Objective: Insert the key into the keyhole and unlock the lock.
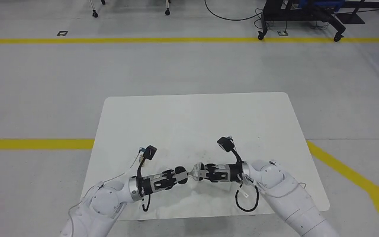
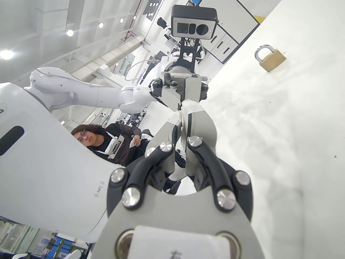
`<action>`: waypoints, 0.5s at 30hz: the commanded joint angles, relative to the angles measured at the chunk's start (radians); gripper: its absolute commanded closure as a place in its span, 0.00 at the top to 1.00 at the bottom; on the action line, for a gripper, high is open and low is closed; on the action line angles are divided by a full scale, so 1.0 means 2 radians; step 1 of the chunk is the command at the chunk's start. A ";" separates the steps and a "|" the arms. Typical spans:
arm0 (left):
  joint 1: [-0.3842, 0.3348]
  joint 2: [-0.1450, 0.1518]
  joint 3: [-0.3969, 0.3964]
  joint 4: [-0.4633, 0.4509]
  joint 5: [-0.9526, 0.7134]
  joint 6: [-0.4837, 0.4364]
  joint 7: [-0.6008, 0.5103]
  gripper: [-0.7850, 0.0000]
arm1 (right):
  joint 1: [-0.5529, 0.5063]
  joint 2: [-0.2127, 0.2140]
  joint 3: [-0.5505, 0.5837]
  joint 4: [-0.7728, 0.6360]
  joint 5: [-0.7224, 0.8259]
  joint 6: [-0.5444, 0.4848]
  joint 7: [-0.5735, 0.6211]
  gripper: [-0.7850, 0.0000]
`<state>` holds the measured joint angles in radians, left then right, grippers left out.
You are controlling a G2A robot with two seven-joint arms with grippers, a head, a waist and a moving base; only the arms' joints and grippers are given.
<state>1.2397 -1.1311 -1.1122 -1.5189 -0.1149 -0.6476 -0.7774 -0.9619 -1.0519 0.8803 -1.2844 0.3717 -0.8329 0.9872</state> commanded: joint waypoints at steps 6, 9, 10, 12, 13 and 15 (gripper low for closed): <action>0.002 0.001 0.000 -0.002 -0.003 -0.003 -0.001 0.00 | 0.003 0.006 -0.008 -0.002 0.008 -0.001 -0.001 0.15; 0.001 0.001 0.003 -0.001 -0.004 -0.003 -0.002 0.00 | 0.004 0.008 -0.013 -0.004 0.013 0.000 0.000 0.17; 0.000 0.001 0.004 0.000 -0.003 -0.003 -0.003 0.00 | 0.006 0.009 -0.016 -0.005 0.015 0.002 0.002 0.17; -0.001 0.001 0.005 0.001 -0.004 -0.003 -0.003 0.00 | 0.007 0.010 -0.019 -0.005 0.019 0.003 0.003 0.16; -0.001 0.001 0.006 0.002 -0.004 -0.003 -0.003 0.00 | 0.008 0.011 -0.021 -0.004 0.021 0.003 0.003 0.15; -0.002 0.001 0.007 0.003 -0.005 -0.003 -0.003 0.00 | 0.011 0.012 -0.025 -0.003 0.024 0.003 0.003 0.05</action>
<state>1.2358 -1.1287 -1.1000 -1.5147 -0.1241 -0.6531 -0.7832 -0.9430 -1.0291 0.8336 -1.2923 0.4169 -0.8265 0.9936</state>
